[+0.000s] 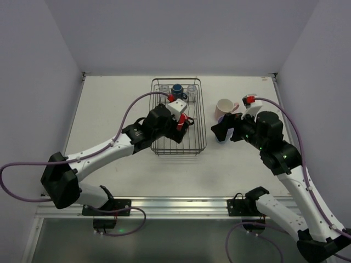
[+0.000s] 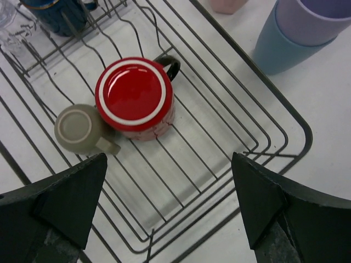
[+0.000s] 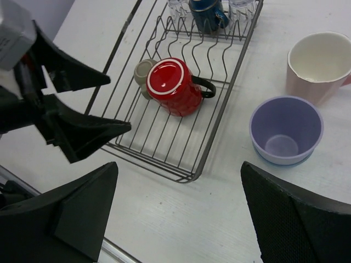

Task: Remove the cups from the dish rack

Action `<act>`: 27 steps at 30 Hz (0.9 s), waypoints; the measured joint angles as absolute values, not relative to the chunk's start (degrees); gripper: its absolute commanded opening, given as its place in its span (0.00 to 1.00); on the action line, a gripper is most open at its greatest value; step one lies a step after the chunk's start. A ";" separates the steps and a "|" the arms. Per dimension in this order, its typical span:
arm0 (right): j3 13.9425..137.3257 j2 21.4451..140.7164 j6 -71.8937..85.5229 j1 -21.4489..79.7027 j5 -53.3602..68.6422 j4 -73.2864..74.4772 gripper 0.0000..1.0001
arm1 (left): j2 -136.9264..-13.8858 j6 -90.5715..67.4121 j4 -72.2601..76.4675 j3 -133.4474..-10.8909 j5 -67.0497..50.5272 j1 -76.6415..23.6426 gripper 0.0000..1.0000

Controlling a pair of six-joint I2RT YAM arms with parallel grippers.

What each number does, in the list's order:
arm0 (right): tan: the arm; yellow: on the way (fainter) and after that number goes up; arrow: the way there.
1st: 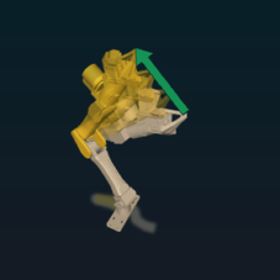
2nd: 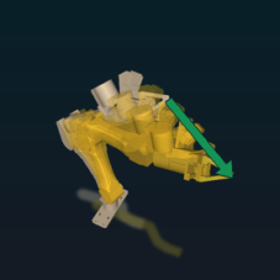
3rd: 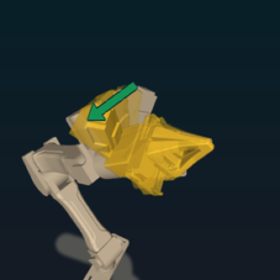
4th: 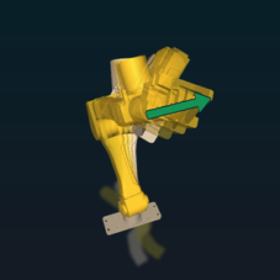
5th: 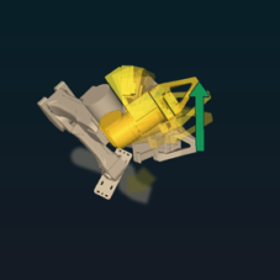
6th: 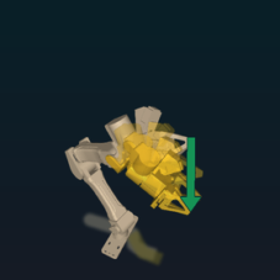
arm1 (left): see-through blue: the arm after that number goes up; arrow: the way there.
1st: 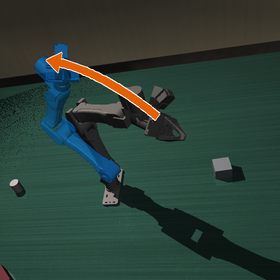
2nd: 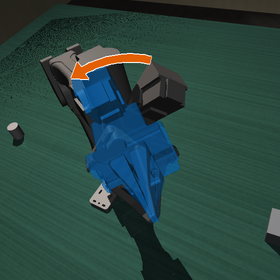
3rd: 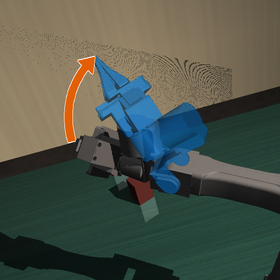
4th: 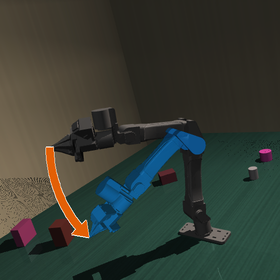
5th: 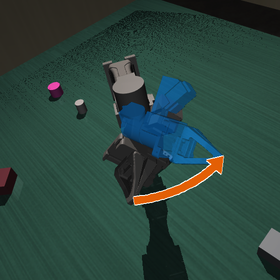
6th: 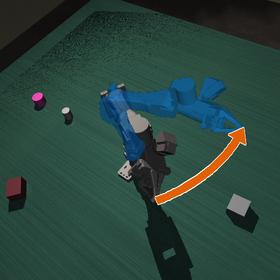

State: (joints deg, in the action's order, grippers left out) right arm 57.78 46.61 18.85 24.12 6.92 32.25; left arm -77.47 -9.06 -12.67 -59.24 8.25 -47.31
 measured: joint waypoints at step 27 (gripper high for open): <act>52.99 42.54 18.59 24.12 13.30 28.62 0.99 | -102.37 -5.34 -8.47 -72.82 6.42 -40.88 1.00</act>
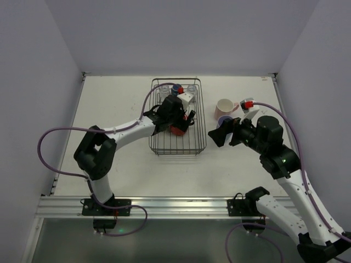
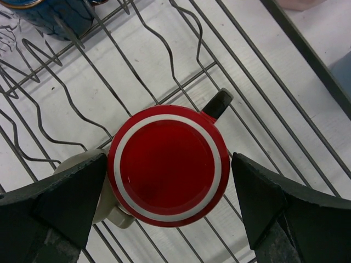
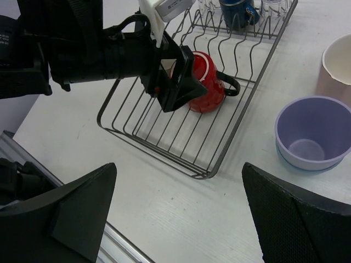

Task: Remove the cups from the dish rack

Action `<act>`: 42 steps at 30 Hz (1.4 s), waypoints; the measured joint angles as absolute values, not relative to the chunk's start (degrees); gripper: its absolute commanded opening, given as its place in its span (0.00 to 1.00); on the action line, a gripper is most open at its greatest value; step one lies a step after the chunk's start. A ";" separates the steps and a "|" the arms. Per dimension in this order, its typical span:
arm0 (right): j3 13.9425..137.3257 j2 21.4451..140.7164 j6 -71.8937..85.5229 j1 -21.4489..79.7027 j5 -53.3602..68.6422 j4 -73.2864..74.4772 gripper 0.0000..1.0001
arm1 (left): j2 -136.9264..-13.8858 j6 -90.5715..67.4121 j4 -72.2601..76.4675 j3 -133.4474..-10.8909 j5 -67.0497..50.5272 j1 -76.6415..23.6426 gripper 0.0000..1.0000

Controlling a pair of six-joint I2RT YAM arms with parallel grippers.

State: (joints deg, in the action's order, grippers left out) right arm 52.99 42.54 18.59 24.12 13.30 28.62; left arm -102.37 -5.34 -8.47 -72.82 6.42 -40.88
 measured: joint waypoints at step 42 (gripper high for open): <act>35.33 35.94 36.69 24.75 29.71 -5.10 0.86 | -69.52 -36.95 4.16 -57.23 -9.32 -39.79 0.19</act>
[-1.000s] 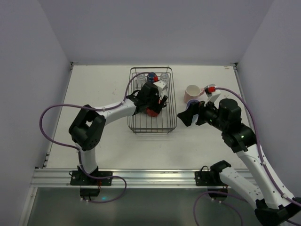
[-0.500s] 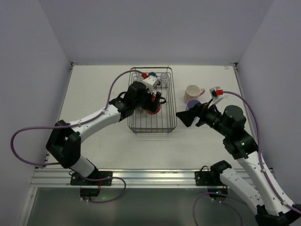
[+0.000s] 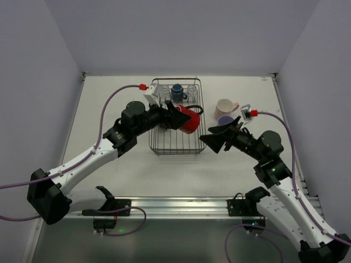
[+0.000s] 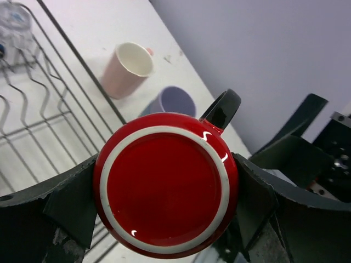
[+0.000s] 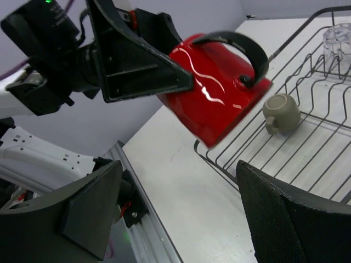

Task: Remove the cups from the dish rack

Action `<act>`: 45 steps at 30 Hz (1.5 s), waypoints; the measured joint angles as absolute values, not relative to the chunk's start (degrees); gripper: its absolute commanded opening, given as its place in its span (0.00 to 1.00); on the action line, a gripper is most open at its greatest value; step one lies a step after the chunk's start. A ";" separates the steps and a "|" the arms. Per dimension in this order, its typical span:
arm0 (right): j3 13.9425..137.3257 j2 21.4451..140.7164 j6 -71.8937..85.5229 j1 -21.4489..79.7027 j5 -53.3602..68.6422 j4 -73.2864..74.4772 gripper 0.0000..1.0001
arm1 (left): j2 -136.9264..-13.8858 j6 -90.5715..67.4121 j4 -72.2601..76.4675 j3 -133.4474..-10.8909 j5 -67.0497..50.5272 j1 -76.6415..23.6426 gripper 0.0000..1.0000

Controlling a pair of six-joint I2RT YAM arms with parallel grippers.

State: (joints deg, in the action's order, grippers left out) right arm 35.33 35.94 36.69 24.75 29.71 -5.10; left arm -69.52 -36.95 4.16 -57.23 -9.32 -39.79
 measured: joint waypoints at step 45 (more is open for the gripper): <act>29.98 39.77 50.54 31.68 34.50 -34.65 0.00 | -65.82 -61.93 29.91 -45.91 -17.30 -47.72 1.00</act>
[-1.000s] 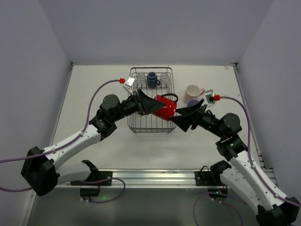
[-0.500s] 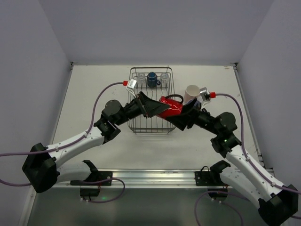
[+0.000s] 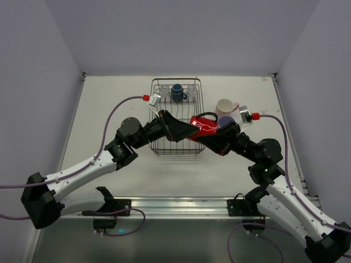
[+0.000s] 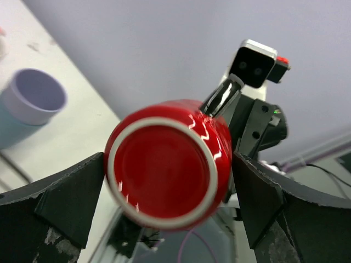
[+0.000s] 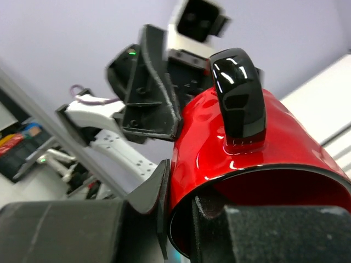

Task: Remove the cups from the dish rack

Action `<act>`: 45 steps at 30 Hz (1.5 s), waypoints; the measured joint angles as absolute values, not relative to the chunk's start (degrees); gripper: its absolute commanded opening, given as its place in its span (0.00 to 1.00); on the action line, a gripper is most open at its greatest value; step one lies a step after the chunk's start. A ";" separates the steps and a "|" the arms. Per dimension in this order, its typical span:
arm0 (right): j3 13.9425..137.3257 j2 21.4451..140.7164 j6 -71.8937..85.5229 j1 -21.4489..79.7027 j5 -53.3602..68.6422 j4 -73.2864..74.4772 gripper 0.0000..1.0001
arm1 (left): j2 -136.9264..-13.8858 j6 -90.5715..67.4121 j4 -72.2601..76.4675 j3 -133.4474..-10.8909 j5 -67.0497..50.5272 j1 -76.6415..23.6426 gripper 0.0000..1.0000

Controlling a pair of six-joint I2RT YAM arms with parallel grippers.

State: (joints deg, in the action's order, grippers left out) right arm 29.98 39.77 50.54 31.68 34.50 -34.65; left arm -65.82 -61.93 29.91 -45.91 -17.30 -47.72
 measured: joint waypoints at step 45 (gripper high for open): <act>78.85 103.15 22.65 -7.62 1.21 37.39 0.00 | -29.54 -18.35 -24.47 -38.72 8.16 -44.86 1.00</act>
State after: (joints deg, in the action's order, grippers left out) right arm 78.85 103.15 22.65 -7.62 1.21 37.39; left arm -29.54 -18.35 -24.47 -38.72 8.16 -44.86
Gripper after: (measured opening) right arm 0.150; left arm 0.998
